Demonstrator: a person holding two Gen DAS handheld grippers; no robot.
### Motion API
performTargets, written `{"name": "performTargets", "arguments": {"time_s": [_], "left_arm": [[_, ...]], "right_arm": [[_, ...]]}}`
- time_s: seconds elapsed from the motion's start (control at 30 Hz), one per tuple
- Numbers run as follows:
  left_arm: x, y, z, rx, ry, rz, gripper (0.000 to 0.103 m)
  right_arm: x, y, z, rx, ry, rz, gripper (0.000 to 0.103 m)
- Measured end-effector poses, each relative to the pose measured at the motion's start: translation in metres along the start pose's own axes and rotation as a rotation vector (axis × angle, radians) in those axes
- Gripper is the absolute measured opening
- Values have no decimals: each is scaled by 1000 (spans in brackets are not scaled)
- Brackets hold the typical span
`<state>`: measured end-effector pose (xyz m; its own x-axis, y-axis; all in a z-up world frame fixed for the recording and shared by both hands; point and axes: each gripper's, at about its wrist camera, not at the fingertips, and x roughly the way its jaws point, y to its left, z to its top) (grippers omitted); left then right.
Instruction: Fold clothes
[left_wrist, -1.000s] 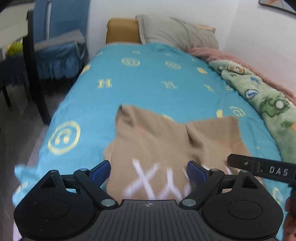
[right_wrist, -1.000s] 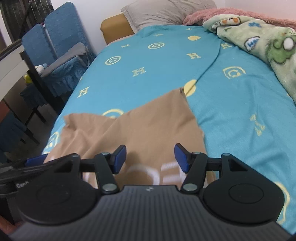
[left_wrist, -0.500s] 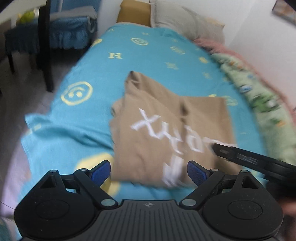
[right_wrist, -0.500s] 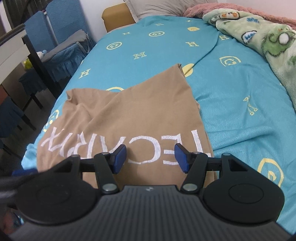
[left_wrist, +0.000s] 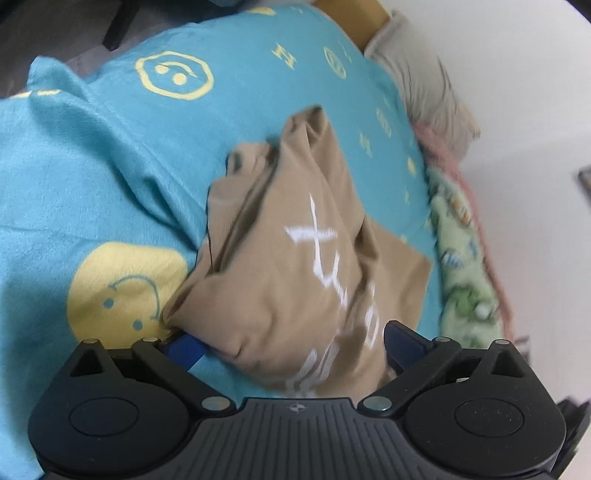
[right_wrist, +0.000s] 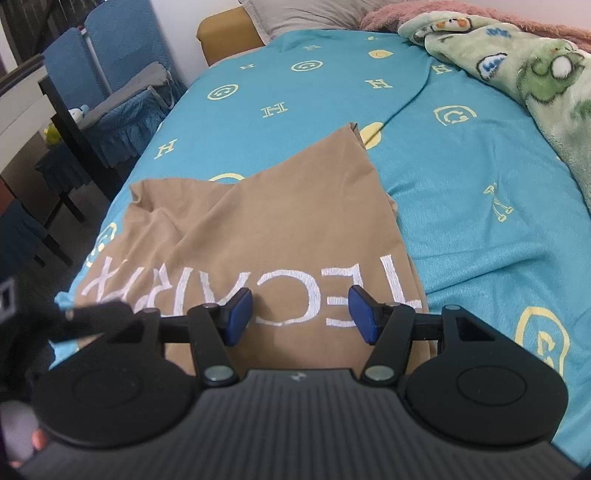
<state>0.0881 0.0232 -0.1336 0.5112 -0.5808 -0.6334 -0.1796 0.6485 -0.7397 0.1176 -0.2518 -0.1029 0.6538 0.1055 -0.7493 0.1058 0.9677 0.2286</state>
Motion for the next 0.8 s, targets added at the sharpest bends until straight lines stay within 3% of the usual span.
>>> {"name": "performTargets", "arguments": {"time_s": [0.13, 0.2, 0.23, 0.3, 0.4, 0.57, 0.6, 0.63, 0.7, 0.8], "left_arm": [[-14, -3, -3, 11, -68, -94, 95], [-12, -3, -3, 7, -62, -79, 92], [-9, -1, -3, -5, -47, -51, 88], [-1, 8, -2, -59, -19, -20, 68], [0, 16, -2, -122, -21, -30, 57], [-1, 15, -4, -101, -40, -29, 41], [-1, 14, -4, -96, -43, -31, 39], [-1, 13, -3, -92, -46, -33, 38], [2, 9, -6, -90, -53, -37, 34], [2, 7, -6, -92, -63, -47, 31]], "right_arm": [[1, -1, 0, 11, 2, 1, 60], [2, -2, 0, 16, 3, 1, 60], [2, -2, 0, 18, 4, 2, 60], [1, -2, 0, 23, 3, 2, 60], [-7, -7, 2, 94, -10, 21, 60], [-36, -22, 3, 305, -49, 165, 63], [-41, -23, 2, 336, -52, 195, 65], [-46, -25, 1, 370, -51, 235, 78], [-52, -29, -5, 457, -40, 320, 91], [-50, -35, -15, 589, 8, 413, 90]]}}
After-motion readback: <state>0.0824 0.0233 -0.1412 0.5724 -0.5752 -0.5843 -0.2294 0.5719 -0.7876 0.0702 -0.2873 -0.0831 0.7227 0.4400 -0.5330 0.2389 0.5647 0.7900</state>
